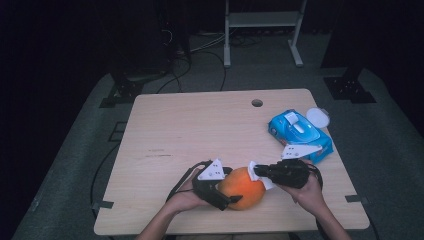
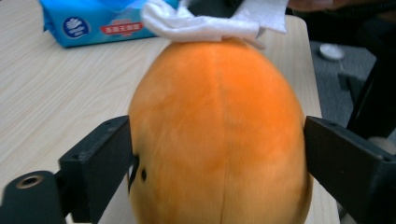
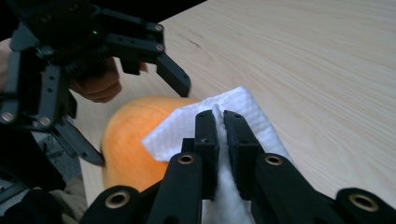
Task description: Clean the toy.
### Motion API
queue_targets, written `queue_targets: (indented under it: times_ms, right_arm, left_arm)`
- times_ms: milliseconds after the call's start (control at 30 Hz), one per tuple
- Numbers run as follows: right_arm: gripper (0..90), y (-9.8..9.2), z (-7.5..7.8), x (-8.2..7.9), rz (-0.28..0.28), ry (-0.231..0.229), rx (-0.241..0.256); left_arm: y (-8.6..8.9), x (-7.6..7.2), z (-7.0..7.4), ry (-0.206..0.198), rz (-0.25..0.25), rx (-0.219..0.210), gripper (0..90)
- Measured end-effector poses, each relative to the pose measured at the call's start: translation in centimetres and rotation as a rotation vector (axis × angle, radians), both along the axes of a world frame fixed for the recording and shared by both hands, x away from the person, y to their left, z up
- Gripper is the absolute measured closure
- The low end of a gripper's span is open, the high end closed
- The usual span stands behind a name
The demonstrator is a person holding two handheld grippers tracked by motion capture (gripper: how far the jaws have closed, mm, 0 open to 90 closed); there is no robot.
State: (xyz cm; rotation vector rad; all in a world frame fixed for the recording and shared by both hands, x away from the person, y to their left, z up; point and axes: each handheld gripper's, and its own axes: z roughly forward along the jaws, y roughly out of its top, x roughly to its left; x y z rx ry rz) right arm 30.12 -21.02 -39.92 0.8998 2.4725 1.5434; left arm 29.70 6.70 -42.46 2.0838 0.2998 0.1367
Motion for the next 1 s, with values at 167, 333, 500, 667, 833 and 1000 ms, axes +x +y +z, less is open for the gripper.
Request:
queue_targets:
  times_ms: [167, 333, 500, 667, 833, 1000]
  right_arm:
    - [83.8, -1.3, -0.6, 0.7, -0.041, 0.028, 0.007]
    - [83.9, 0.5, 0.4, -0.5, 0.008, -0.007, 0.016]
    - [83.9, 1.5, 0.8, -1.0, 0.039, -0.04, -0.01]
    - [84.0, 0.4, 0.3, -0.4, 0.005, -0.009, 0.005]
    - [84.0, 1.9, 1.2, -1.5, 0.06, -0.041, 0.008]
    - [84.1, 2.4, 1.2, -1.7, 0.071, -0.066, -0.026]
  left_arm:
    - [-0.1, 0.2, -0.4, 0.024, -0.004, 0.001, 12.0]
    - [-1.1, -0.7, 0.0, -0.043, -0.01, 0.037, 14.9]
    - [-0.6, -0.3, -0.1, -0.007, -0.012, 0.011, 9.6]
    - [-0.5, -0.1, -0.3, 0.003, -0.003, 0.006, 14.3]
    - [-1.0, -0.5, 0.0, -0.027, 0.016, 0.01, 22.8]
    - [-0.6, -0.3, -0.3, 0.001, -0.005, -0.017, 16.1]
